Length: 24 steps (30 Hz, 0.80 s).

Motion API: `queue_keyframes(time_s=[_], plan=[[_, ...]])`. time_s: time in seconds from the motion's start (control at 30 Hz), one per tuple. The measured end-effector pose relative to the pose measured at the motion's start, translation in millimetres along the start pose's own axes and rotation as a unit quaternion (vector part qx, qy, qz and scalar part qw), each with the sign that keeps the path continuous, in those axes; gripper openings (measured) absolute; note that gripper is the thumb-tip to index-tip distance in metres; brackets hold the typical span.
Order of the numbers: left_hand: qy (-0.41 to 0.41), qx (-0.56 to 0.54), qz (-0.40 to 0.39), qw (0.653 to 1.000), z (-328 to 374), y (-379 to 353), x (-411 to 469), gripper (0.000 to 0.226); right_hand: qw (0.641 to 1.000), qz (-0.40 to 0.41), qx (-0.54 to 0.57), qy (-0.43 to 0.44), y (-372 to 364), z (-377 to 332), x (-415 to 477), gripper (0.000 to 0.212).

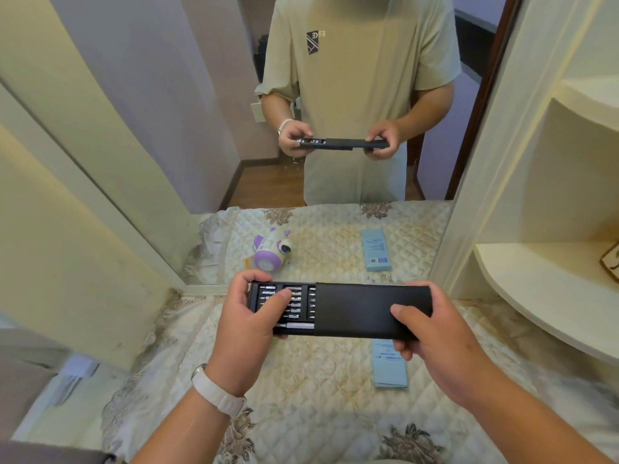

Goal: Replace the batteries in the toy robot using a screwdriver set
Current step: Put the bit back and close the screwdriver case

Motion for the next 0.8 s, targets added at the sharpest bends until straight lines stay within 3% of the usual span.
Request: queue_keyframes(time_s=[0.27, 0.47, 0.57, 0.67, 0.8], plan=[[0.012, -0.001, -0.037, 0.999, -15.1, -30.4, -18.1, 0.033, 0.995, -0.006, -0.101, 0.006, -15.0, 3.4, -9.8, 0.015], [0.041, 0.002, -0.065, 0.997, -28.8, -41.3, -25.8, 0.040, 0.990, -0.010, -0.143, -0.006, -30.1, 12.8, -12.2, 0.034], [0.057, -0.002, -0.092, 0.994, -34.9, -45.1, -21.5, 0.042, 0.994, 0.000, -0.109, -0.026, -25.0, 19.2, -10.2, 0.036], [0.104, -0.027, -0.114, 0.988, -49.4, -52.9, -21.2, 0.044, 0.996, 0.057, -0.062, -0.028, -14.5, 24.6, -7.5, 0.019], [0.200, -0.139, -0.092, 0.966, -76.5, -57.0, -26.3, 0.040, 0.992, 0.110, 0.017, -0.057, -5.4, 43.5, -7.7, 0.013]])
Point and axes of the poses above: each hand's wrist, its own x-axis towards the middle knuckle, its own y-axis out of the back of the hand, z = x × y, the point moved 7 cm from there along x, towards the middle knuckle, and after that the axes turned 2 degrees about -x, right-handed, at the moved point
